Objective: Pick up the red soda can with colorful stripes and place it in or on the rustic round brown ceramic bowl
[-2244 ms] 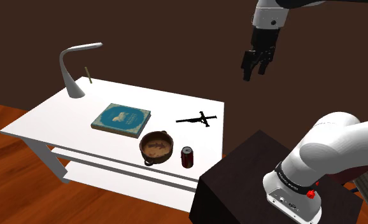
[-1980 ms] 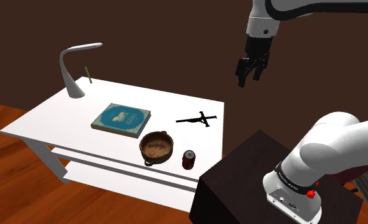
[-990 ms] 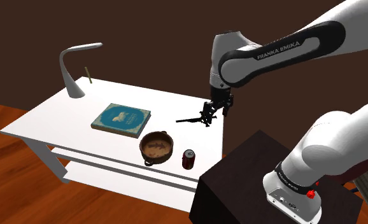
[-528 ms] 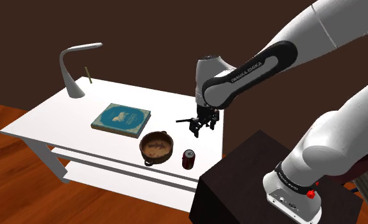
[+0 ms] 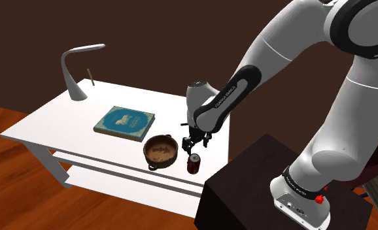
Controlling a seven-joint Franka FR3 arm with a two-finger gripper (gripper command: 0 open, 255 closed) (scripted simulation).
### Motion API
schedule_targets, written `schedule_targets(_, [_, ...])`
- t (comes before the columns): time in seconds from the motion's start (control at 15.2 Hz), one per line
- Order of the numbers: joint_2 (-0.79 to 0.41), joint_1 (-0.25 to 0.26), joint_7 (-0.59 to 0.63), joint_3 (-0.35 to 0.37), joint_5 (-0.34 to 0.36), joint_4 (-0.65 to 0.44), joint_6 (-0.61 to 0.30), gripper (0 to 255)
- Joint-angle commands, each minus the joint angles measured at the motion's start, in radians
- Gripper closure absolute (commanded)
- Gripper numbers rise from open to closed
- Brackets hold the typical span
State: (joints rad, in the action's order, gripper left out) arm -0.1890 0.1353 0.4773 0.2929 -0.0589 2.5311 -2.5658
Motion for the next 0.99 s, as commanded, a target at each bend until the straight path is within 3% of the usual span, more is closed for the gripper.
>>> schedule_targets(0.0, [-0.094,0.018,0.039,-0.011,0.035,-0.04,-0.051,0])
schedule_targets(0.53, [-0.228,0.056,0.078,-0.046,0.081,-0.062,-0.161,0])
schedule_targets(0.92, [-0.236,0.059,0.08,-0.049,0.084,-0.063,-0.168,0])
